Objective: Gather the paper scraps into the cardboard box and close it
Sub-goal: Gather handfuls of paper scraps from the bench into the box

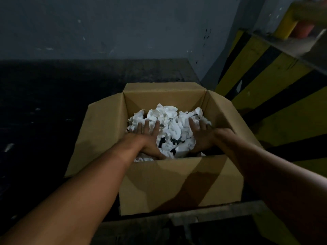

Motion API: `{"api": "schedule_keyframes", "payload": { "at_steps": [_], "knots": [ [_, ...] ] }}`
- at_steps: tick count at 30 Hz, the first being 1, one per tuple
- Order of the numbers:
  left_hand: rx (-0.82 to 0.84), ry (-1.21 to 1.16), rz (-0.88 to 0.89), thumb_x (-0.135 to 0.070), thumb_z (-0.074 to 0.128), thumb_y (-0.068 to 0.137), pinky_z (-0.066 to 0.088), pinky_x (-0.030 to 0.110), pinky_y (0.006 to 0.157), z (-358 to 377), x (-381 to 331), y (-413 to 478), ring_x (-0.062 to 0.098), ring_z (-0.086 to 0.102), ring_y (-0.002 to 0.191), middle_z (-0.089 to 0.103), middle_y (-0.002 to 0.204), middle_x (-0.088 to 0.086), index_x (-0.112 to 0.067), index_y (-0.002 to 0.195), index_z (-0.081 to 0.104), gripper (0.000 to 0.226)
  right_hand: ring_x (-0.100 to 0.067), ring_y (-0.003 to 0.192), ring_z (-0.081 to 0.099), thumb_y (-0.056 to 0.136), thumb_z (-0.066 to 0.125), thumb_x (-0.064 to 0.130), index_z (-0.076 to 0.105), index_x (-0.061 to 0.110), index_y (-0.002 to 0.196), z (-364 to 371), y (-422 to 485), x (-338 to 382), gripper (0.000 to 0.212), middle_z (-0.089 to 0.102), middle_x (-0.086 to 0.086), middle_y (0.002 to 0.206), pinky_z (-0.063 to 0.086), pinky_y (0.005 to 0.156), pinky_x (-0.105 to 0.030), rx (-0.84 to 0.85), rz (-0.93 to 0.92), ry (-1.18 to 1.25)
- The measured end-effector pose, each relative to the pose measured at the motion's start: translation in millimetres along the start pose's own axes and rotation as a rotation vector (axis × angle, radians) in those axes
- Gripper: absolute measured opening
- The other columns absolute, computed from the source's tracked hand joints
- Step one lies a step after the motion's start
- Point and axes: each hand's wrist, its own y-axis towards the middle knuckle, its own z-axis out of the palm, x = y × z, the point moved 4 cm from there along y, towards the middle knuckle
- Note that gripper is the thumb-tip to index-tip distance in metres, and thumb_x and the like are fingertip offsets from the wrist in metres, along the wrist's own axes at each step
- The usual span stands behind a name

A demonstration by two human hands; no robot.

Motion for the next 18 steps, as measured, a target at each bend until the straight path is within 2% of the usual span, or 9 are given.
{"api": "schedule_keyframes", "payload": {
  "at_steps": [2, 3, 6, 7, 9, 12, 14, 16, 18],
  "knots": [
    [-0.057, -0.033, 0.045, -0.074, 0.068, 0.062, -0.009, 0.061, 0.112, -16.3, 2.4, -0.2, 0.03, -0.038, 0.135, -0.047, 0.143, 0.001, -0.037, 0.132, -0.043, 0.137, -0.038, 0.144, -0.02, 0.041, 0.073, 0.083, -0.037, 0.032, 0.14, -17.0, 2.0, -2.2, 0.156, -0.033, -0.01, 0.154, 0.002, 0.118, -0.057, -0.003, -0.009, 0.019],
    [-0.103, -0.055, 0.08, -0.073, 0.068, 0.064, -0.009, 0.061, 0.112, -23.3, 2.2, 1.7, 0.028, -0.038, 0.135, -0.046, 0.144, 0.001, -0.037, 0.133, -0.042, 0.135, -0.038, 0.144, -0.02, 0.042, 0.069, 0.086, -0.037, 0.03, 0.141, -25.0, 2.1, -1.1, 0.156, -0.032, -0.011, 0.155, 0.002, 0.118, -0.056, -0.013, -0.014, 0.042],
    [-0.237, -0.124, 0.157, -0.072, 0.063, 0.071, -0.01, 0.058, 0.114, -34.3, -7.6, 11.2, 0.025, -0.039, 0.135, -0.046, 0.145, -0.002, -0.036, 0.136, -0.04, 0.127, -0.038, 0.145, -0.016, 0.082, 0.05, 0.072, -0.03, 0.026, 0.146, -39.3, 7.6, 8.8, 0.113, -0.026, -0.013, 0.157, 0.002, 0.117, -0.054, -0.183, -0.016, 0.218],
    [-0.258, -0.135, 0.165, -0.074, 0.061, 0.071, -0.011, 0.057, 0.114, -33.5, -12.5, 15.6, 0.024, -0.04, 0.134, -0.047, 0.144, -0.003, -0.035, 0.136, -0.04, 0.127, -0.038, 0.146, -0.014, 0.09, 0.042, 0.067, -0.026, 0.026, 0.148, -37.7, 11.2, 12.1, 0.099, -0.024, -0.012, 0.158, 0.002, 0.117, -0.054, -0.258, -0.005, 0.255],
    [-0.238, -0.09, 0.157, -0.077, 0.061, 0.067, -0.014, 0.057, 0.112, -22.7, -19.3, 28.4, 0.026, -0.041, 0.133, -0.049, 0.142, -0.002, -0.032, 0.134, -0.043, 0.132, -0.038, 0.146, -0.012, 0.093, 0.037, 0.064, -0.02, 0.027, 0.15, -21.8, 23.8, 13.2, 0.089, -0.022, -0.011, 0.159, 0.001, 0.116, -0.056, -0.322, 0.015, 0.27],
    [-0.092, 0.052, 0.099, -0.077, 0.063, 0.064, -0.011, 0.06, 0.112, 4.1, -21.6, 46.1, 0.031, -0.037, 0.135, -0.048, 0.142, 0.004, -0.026, 0.133, -0.044, 0.138, -0.037, 0.144, -0.021, 0.093, 0.036, 0.064, -0.025, 0.027, 0.148, 17.5, 42.4, 6.9, 0.09, -0.03, -0.011, 0.156, -0.004, 0.117, -0.056, -0.131, 0.026, 0.236],
    [-0.017, 0.059, 0.078, -0.076, 0.061, 0.067, -0.01, 0.06, 0.112, 7.1, -20.9, 48.5, 0.031, -0.036, 0.136, -0.045, 0.145, 0.004, -0.025, 0.136, -0.042, 0.134, -0.035, 0.143, -0.026, 0.093, 0.032, 0.067, -0.028, 0.027, 0.147, 21.9, 52.4, 4.3, 0.09, -0.034, -0.009, 0.154, -0.01, 0.116, -0.054, -0.079, 0.034, 0.241],
    [-0.034, -0.082, 0.104, -0.072, 0.054, 0.076, -0.009, 0.058, 0.113, -8.2, -21.5, 46.7, 0.029, -0.03, 0.14, -0.036, 0.152, 0.002, -0.028, 0.145, -0.028, 0.116, -0.033, 0.144, -0.024, 0.093, 0.033, 0.067, -0.024, 0.026, 0.149, 4.5, 58.0, 4.9, 0.09, -0.031, -0.008, 0.156, -0.009, 0.116, -0.052, -0.14, 0.031, 0.268],
    [-0.296, -0.251, 0.147, -0.06, 0.046, 0.085, 0.003, 0.055, 0.116, -36.1, -20.1, 45.1, 0.03, -0.007, 0.146, -0.007, 0.16, 0.005, -0.027, 0.15, 0.003, 0.084, -0.031, 0.145, -0.023, 0.093, 0.032, 0.066, -0.023, 0.027, 0.149, -16.8, 63.2, 1.4, 0.087, -0.029, -0.006, 0.157, -0.006, 0.117, -0.052, -0.183, 0.04, 0.322]
  ]
}}
